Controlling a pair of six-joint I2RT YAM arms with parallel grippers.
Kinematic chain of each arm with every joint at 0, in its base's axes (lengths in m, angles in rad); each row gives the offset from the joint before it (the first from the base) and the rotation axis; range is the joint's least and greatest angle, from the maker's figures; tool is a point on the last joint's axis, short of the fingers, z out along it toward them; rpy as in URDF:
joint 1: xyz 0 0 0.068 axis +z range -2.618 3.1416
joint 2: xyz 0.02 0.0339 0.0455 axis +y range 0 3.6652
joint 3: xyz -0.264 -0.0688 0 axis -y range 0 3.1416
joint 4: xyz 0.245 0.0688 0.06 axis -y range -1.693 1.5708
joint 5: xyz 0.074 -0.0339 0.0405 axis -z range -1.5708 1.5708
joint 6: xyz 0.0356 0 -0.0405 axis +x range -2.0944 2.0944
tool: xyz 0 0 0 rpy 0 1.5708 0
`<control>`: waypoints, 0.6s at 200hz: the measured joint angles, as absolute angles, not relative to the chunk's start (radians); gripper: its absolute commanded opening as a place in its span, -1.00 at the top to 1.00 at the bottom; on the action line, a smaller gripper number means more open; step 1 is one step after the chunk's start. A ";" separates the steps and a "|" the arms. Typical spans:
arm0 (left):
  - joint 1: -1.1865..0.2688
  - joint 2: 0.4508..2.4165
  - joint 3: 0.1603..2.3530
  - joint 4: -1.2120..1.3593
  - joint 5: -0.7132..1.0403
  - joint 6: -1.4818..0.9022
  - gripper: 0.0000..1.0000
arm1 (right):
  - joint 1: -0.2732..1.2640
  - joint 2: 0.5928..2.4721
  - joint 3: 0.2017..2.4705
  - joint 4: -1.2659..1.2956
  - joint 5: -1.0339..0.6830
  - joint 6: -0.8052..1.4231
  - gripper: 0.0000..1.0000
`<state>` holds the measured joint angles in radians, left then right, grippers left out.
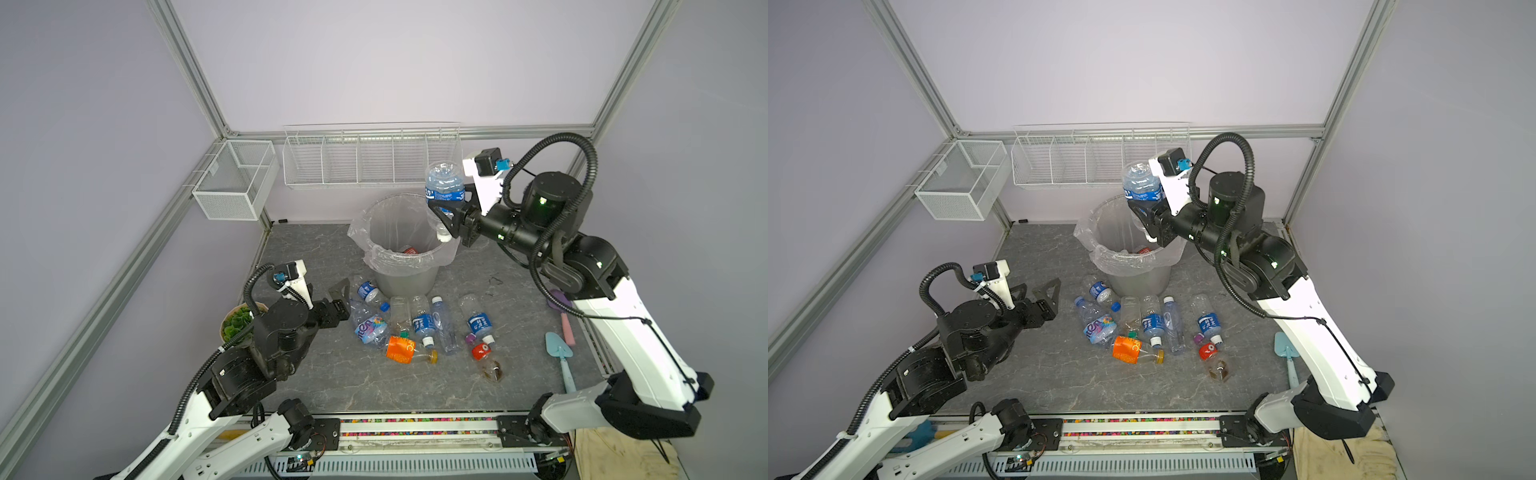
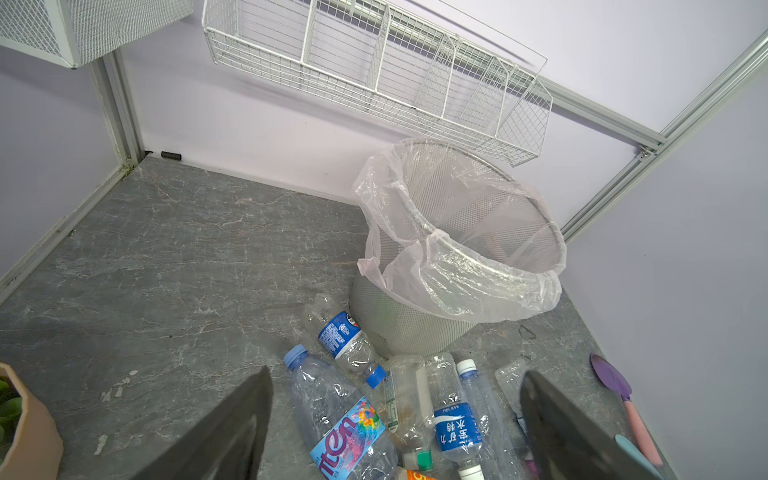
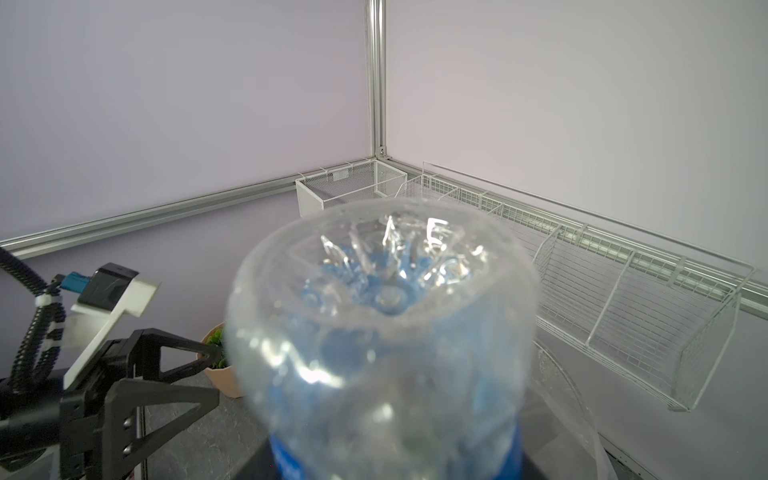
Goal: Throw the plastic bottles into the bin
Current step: 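Lift the blue-labelled bottle with the right gripper and carry it over the bin, then open the right gripper over the bin to drop the blue-labelled bottle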
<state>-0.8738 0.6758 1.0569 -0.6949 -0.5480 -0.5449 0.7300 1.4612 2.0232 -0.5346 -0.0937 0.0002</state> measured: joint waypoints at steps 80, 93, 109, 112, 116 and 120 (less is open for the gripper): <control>-0.874 0.653 1.057 -0.725 -0.529 -0.576 -0.81 | 0.649 1.804 2.219 -0.553 -0.112 0.062 -0.87; -0.874 0.653 1.057 -0.727 -0.523 -0.579 -0.81 | 0.646 1.942 2.404 -0.671 -0.089 0.061 -0.76; -0.874 0.653 1.057 -0.736 -0.522 -0.583 -0.81 | 0.646 2.011 2.482 -0.745 -0.049 0.064 -0.77; -0.874 0.653 1.057 -0.736 -0.522 -0.583 -0.81 | 0.646 2.009 2.475 -0.751 -0.045 0.064 -0.77; -0.874 0.653 1.057 -0.736 -0.522 -0.583 -0.81 | 0.647 2.003 2.465 -0.761 -0.035 0.064 -0.76; -0.874 0.652 1.057 -0.736 -0.522 -0.583 -0.81 | 0.648 1.983 2.434 -0.755 -0.025 0.064 -0.76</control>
<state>-0.8738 0.6521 1.0569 -0.7364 -0.5224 -0.5831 0.6479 1.9835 2.4340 -0.7551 -0.0254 0.0639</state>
